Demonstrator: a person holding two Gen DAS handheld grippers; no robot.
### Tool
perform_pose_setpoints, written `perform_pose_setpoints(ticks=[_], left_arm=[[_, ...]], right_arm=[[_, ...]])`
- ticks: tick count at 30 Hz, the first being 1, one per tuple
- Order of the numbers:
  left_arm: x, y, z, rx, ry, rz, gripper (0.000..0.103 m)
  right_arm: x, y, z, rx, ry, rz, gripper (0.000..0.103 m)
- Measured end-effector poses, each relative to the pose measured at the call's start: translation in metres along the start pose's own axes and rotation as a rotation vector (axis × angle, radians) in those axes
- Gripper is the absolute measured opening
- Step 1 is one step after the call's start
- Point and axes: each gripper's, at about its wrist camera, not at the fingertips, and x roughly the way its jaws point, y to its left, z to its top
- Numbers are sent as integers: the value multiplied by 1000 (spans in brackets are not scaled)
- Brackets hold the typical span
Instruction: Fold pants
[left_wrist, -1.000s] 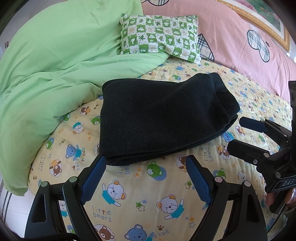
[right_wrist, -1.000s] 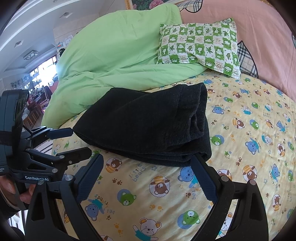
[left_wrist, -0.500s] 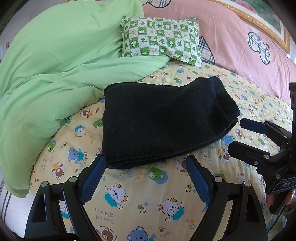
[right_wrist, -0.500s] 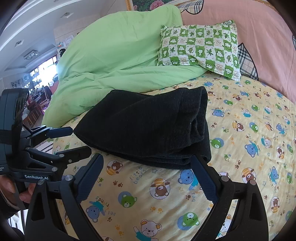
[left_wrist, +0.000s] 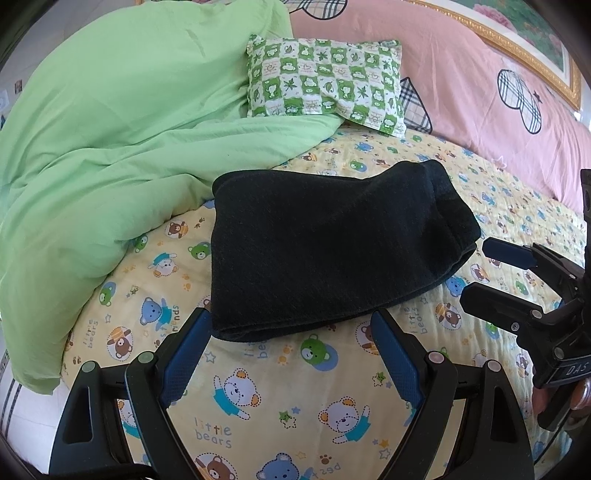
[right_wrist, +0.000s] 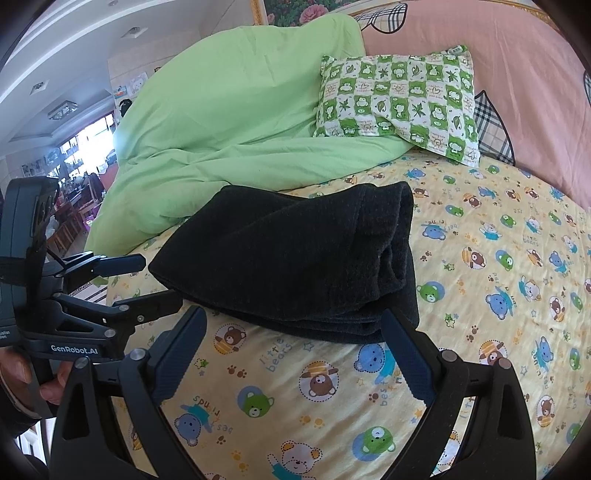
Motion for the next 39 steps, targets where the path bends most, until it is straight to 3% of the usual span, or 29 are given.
perform_pose_setpoints(ticks=[20,39], left_arm=[[-2,6,17,-17,-52,25,88],[3,4,21,-12,-38,36,88]], right_arm=[[-5,1,7,-11,-24,-6,96],[2,-7,9,9,-10,-12,96]])
